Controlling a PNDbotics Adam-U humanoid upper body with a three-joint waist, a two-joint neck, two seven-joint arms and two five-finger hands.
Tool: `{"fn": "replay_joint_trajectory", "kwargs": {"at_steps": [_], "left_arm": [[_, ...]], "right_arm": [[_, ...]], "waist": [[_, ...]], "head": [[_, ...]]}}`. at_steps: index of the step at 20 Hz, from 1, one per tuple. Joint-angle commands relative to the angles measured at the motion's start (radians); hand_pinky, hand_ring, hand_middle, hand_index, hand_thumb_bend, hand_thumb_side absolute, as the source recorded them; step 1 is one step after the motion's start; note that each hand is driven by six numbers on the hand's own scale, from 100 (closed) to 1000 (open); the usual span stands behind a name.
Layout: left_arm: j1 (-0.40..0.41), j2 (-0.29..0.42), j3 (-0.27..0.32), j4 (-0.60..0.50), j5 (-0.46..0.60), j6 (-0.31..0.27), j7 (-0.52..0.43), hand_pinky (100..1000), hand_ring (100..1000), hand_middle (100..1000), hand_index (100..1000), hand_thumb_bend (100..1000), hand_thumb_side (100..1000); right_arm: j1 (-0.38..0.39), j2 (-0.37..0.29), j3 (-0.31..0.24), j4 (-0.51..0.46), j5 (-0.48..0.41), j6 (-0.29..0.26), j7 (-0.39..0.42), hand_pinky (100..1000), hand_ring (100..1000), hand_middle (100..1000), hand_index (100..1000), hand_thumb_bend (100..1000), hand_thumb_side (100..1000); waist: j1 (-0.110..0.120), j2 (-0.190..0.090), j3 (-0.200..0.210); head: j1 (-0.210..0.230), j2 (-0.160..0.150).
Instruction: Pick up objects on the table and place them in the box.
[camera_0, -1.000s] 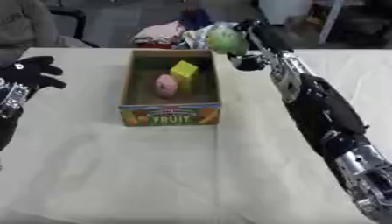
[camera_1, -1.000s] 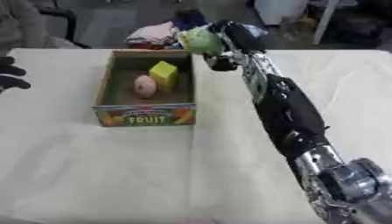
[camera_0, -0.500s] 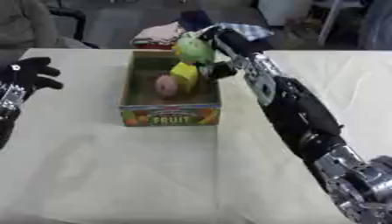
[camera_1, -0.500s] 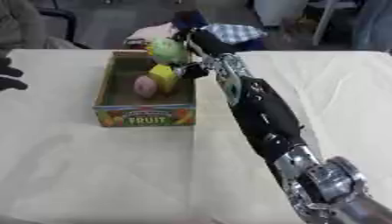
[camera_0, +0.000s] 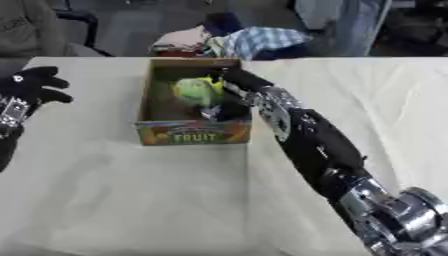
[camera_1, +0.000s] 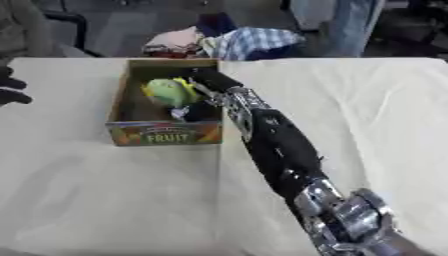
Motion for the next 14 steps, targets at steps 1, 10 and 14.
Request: {"fn": "replay_joint_trajectory", "kwargs": {"at_steps": [1, 10, 14], "left_arm": [[-0.011, 0.014, 0.013, -0.013, 0.003, -0.002, 0.005, 865, 672, 681, 844, 315, 801], [0.003, 0.034, 0.041, -0.001, -0.01, -0.004, 0.037, 865, 673, 680, 840, 317, 795], [0.016, 0.047, 0.065, 0.016, -0.015, -0.008, 0.077, 858, 668, 671, 834, 324, 788]], "right_arm": [[-0.024, -0.044, 0.008, -0.071, -0.065, -0.019, 0.034, 805, 868, 938, 983, 392, 749], [0.033, -0.25, 0.037, -0.367, -0.482, -0.004, -0.012, 733, 762, 816, 915, 126, 468], [0.146, -0.359, 0.012, -0.526, -0.748, 0.073, -0.054, 690, 710, 759, 877, 100, 635]], "waist": [[0.003, -0.015, -0.005], [-0.008, -0.014, -0.028], [-0.014, -0.011, -0.038]], "head": [[0.007, -0.01], [0.031, -0.013], [0.046, -0.017]]}}
